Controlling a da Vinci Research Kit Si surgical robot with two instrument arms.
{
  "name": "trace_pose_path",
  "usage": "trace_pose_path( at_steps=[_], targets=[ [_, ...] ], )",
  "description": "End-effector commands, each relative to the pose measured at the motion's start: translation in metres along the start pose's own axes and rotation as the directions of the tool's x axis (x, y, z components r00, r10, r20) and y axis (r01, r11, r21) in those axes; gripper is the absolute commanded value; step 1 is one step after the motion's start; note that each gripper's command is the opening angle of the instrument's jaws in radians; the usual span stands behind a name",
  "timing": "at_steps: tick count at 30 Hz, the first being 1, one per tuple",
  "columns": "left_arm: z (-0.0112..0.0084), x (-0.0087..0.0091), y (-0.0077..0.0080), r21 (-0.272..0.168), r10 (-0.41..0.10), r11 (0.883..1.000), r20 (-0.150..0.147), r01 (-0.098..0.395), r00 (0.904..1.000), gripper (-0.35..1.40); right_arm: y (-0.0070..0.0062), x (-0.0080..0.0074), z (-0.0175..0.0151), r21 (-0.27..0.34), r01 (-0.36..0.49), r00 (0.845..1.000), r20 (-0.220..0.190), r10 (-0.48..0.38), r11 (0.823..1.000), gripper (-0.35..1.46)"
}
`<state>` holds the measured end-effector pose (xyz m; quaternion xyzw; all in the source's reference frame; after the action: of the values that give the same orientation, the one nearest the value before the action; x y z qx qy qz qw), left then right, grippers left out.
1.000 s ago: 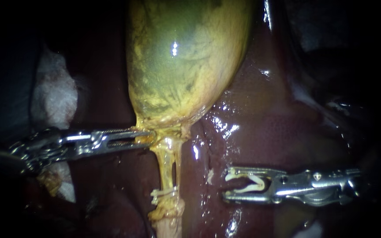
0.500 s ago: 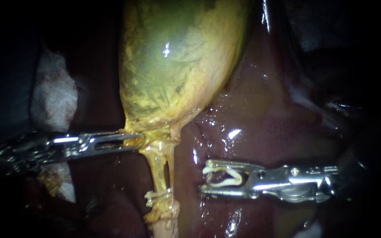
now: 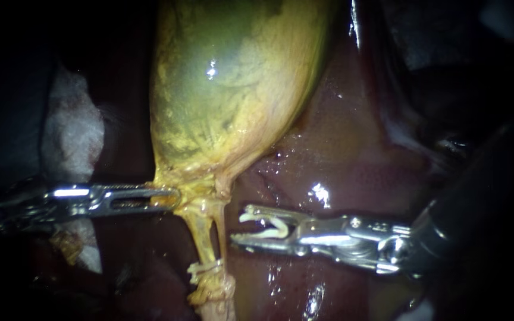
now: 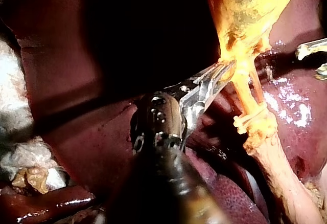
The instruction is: Clipping third clip left tube
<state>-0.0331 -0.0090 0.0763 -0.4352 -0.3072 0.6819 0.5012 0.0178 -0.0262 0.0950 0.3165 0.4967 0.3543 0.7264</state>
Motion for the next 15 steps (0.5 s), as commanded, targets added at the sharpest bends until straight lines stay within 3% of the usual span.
trace_pose_path(
  at_steps=[1,7,15],
  targets=[
    [0.0000,0.0000,0.0000,-0.002,0.001,1.000,0.001,-0.001,1.0000,-0.35,0.0003,-0.0002,0.0005,-0.003,-0.004,1.000,0.000,0.004,1.000,0.41],
    [0.0001,0.0000,0.0001,-0.008,0.004,1.000,0.005,-0.003,1.0000,-0.35,0.0016,-0.0016,0.0027,-0.006,-0.016,1.000,-0.002,0.016,1.000,0.40],
    [0.0003,0.0001,0.0001,-0.015,0.005,1.000,0.009,-0.005,0.9999,-0.35,0.0023,-0.0021,0.0043,-0.001,-0.041,0.999,-0.001,0.041,0.999,0.40]
  ],
)
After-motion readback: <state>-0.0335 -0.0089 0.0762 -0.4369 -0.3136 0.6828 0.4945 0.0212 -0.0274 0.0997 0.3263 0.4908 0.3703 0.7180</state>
